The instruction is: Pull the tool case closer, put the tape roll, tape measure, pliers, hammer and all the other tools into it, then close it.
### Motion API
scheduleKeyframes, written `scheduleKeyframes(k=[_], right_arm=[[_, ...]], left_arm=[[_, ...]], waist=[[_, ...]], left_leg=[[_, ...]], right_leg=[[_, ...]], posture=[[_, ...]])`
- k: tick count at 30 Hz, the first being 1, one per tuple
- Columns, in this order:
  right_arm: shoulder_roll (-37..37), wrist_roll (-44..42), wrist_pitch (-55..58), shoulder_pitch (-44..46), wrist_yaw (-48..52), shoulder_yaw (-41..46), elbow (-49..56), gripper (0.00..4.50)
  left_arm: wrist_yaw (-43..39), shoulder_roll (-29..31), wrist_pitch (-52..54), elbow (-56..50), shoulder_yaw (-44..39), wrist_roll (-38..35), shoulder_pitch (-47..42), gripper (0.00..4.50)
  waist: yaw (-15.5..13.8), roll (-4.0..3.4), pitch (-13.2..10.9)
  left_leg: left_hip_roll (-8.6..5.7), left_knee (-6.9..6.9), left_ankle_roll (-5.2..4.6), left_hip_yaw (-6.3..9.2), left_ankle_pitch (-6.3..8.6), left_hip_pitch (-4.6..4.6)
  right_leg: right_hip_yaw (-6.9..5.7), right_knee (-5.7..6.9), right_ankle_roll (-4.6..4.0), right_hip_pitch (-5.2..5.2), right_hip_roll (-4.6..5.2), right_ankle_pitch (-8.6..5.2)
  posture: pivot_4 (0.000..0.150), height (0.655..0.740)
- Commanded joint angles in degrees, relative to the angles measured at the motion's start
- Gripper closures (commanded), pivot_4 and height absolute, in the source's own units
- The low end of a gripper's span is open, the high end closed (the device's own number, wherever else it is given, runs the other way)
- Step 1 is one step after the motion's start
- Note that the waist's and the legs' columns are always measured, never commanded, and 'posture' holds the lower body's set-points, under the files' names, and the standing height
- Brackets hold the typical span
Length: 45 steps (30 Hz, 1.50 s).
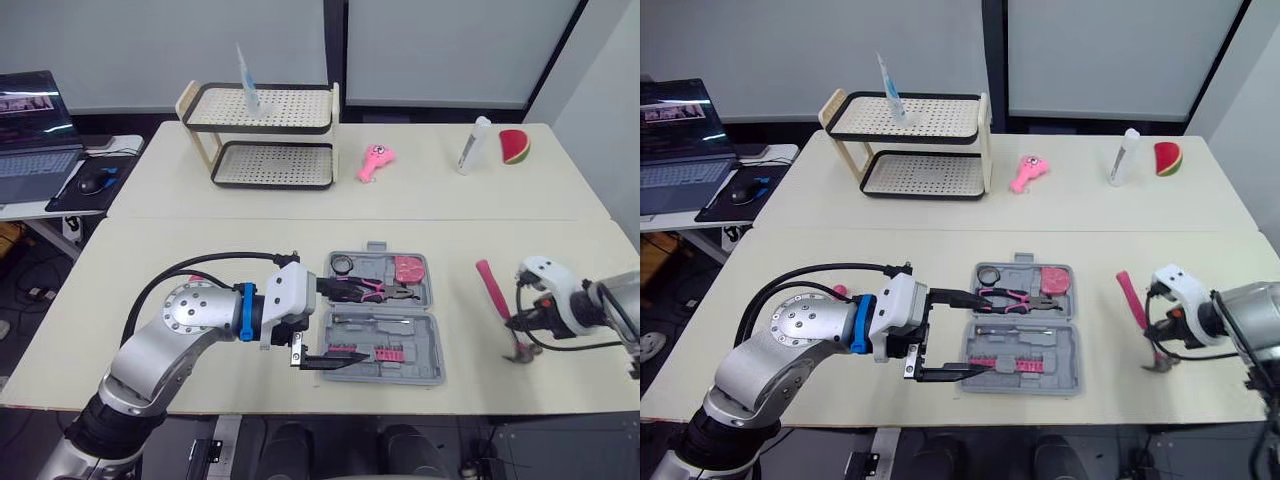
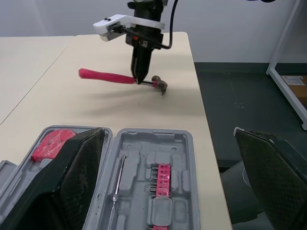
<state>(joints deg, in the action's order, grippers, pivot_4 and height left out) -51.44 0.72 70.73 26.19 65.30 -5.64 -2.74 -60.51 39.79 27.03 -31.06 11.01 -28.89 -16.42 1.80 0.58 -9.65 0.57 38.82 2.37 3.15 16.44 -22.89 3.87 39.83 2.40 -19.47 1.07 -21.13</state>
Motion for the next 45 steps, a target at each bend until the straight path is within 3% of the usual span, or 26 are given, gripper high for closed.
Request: scheduleKeyframes(k=[1, 4, 13, 15, 21, 28, 33, 38, 45], right_arm=[[3.78, -0.31, 1.39, 3.41, -8.36, 2.26, -3.27, 4.29], [7.23, -0.26, -0.23, 5.34, -14.21, 3.18, -6.81, 4.29], [13.32, -4.14, -4.65, -3.53, -24.62, 11.21, 1.61, 4.29], [14.32, -5.21, -6.16, -5.81, -25.58, 11.6, 3.62, 3.57], [14.25, -8.57, -11.87, -9.22, -26.44, 15.36, 7.54, 2.62], [8.3, -14.16, -15.99, -13.07, -21.44, 20.15, 13.13, 1.42], [4.07, -16.83, -22.53, -20.14, -15.56, 20.14, 15.19, 0.05], [6.52, -13.02, -31.72, -23.43, -19.63, 16.73, 11.93, 0.05], [10.03, -12.24, -29.95, -18.89, -25.66, 15.41, 5.86, 0.05]], left_arm=[[0.18, -0.18, -0.24, -1.34, -0.15, -0.41, -0.38, 0.0], [0.49, -0.54, 0.05, -1.27, -0.1, -0.53, -0.72, 0.0], [1.38, -1.33, 0.49, -0.31, -1.14, -1.25, -1.53, 0.0], [1.32, -1.8, 0.82, -0.13, -1.47, -2.08, -1.99, 0.0], [0.59, -1.49, 1.13, 0.06, -3.43, -4.3, -2.15, 0.0], [-1.94, 1.94, 2.14, -0.43, -4.65, -5.98, -1.01, 0.0], [-2.28, 2.54, 3.03, -0.3, -4.92, -6.49, -1.8, 0.0], [-1.74, 2.47, 2.68, -0.66, -4.61, -5.27, -2.41, 0.0], [-1.78, 3.08, 2.44, -1.58, -4.14, -4.72, -1.88, 0.0]], waist=[[-0.2, 0.01, 0.0], [-0.25, 0.02, -0.01], [-0.16, 0.02, -0.01], [-0.11, 0.03, 0.0], [-0.06, 0.02, -0.01], [-0.18, 0.02, -0.01], [-0.27, 0.02, -0.01], [-0.07, 0.03, -0.01], [-0.04, 0.02, -0.01]], left_leg=[[-0.01, 0.0, 0.0, 0.0, 0.0, -0.03], [-0.04, 0.01, 0.0, 0.0, 0.0, -0.05], [-0.01, 0.0, 0.0, 0.01, 0.0, -0.07], [0.0, 0.0, 0.0, 0.01, 0.0, -0.05], [0.0, -0.01, 0.0, -0.01, 0.0, -0.05], [-0.01, -0.01, 0.0, 0.03, 0.0, -0.05], [-0.02, -0.01, 0.0, 0.04, 0.0, -0.04], [0.0, -0.01, -0.01, 0.06, 0.0, 0.01], [0.0, -0.02, 0.0, 0.05, 0.0, 0.02]], right_leg=[[0.0, 0.0, 0.0, -0.03, 0.01, 0.0], [-0.02, 0.01, 0.0, -0.05, 0.03, 0.0], [-0.02, 0.06, 0.0, -0.09, 0.02, 0.0], [-0.03, 0.06, 0.0, -0.08, 0.01, 0.0], [-0.04, 0.07, 0.0, -0.09, -0.01, 0.0], [-0.05, 0.04, 0.01, -0.07, -0.01, 0.0], [-0.03, 0.01, 0.01, -0.02, 0.0, 0.0], [-0.04, -0.03, 0.01, 0.07, -0.02, 0.0], [-0.03, -0.01, 0.01, 0.06, -0.02, 0.0]], posture=[[0.15, 0.74], [0.15, 0.74], [0.15, 0.74], [0.15, 0.74], [0.15, 0.74], [0.15, 0.74], [0.15, 0.74], [0.15, 0.74], [0.15, 0.74]])
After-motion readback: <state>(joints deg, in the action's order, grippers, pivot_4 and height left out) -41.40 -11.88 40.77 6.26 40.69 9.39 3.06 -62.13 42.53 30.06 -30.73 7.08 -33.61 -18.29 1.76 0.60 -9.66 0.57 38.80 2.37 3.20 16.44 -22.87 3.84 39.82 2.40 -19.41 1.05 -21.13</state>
